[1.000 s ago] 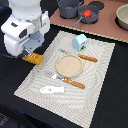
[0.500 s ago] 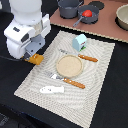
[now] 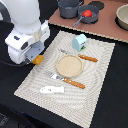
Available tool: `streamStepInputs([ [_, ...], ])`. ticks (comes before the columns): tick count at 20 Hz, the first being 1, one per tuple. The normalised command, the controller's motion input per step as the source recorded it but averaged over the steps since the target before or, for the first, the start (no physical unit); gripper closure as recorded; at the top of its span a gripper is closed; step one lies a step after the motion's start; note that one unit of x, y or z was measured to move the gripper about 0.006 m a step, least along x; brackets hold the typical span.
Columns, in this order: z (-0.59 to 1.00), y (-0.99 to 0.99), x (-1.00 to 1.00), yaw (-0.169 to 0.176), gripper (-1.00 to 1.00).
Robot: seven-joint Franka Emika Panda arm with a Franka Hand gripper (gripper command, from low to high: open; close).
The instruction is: Interact with the objects in diverse but meaningful ways.
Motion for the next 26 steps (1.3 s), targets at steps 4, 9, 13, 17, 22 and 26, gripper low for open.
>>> streamStepInputs([
  [4, -0.37, 0.0, -0.65, 0.012, 1.0],
  [9, -0.3, 0.0, -0.58, 0.015, 1.0],
  [13, -0.26, 0.0, -0.51, 0.021, 1.0],
  [17, 0.48, 0.0, -0.25, 0.014, 1.0],
  [22, 1.0, 0.09, -0.04, -0.003, 1.0],
  [26, 1.0, 0.05, 0.39, -0.018, 1.0],
])
